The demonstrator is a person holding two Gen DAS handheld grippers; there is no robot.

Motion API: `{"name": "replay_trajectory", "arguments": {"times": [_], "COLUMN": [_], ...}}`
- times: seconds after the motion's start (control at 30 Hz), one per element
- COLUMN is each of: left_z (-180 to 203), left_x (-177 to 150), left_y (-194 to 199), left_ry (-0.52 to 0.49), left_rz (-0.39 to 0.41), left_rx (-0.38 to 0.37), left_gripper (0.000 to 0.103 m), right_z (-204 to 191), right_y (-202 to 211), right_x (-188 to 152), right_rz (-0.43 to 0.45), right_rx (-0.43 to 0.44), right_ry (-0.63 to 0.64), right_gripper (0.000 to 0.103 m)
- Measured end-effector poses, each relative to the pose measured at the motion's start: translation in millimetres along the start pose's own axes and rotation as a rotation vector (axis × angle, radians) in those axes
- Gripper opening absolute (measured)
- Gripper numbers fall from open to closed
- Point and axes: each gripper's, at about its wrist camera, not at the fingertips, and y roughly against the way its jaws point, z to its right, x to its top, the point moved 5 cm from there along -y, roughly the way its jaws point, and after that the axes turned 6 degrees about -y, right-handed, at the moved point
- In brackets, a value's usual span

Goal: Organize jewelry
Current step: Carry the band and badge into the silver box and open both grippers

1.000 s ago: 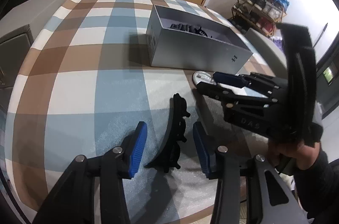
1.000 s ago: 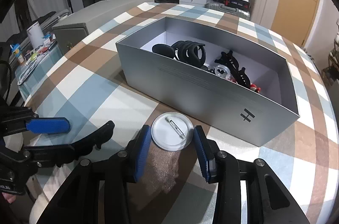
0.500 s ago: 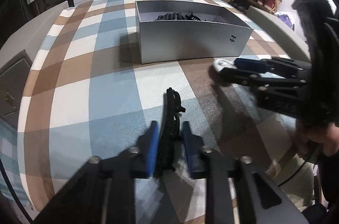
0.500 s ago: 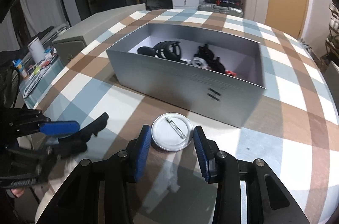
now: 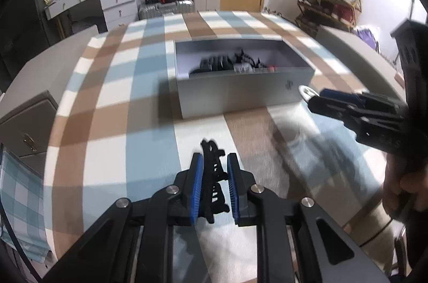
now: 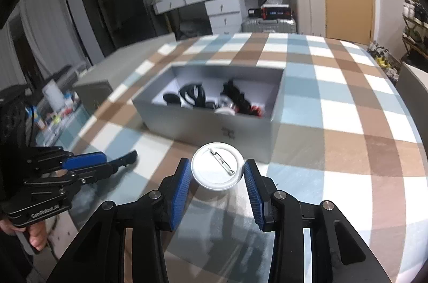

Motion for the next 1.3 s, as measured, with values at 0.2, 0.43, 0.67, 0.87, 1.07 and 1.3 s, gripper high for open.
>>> {"name": "replay_trajectory", "arguments": {"times": [0.2, 0.43, 0.67, 0.87, 1.07, 1.3], "left_z": [-7, -24, -43, -37, -34, -34], "left_x": [24, 23, -8, -15, -10, -11], "left_y": [3, 2, -26, -40, -45, -36], "left_ry": [0.035, 0.1, 0.129, 0.105, 0.021, 0.017], "left_rz": [0.064, 0.05, -0.087, -0.141, -0.155, -0.136], "left_rx": [0.034, -0.055, -0.048, -0.067, 0.032, 0.029], "left_gripper": [0.001, 0.001, 0.037, 0.037, 0.021, 0.009], "right_z": [1, 1, -5, -5, -5, -5], "right_y": [15, 11, -5, -10, -11, -11], "right_x": [19, 27, 18, 13, 12, 13], "right_rz": [0.038, 0.042, 0.003, -0.011, -0.014, -0.008], "right_rx": [0.051, 0.061, 0.077, 0.084, 0.084, 0.086], "right_ry": [-0.029, -0.033, -0.021, -0.025, -0.029, -0.027], "right_gripper": [0.04, 0.04, 0.04, 0.04, 0.04, 0.04]}}
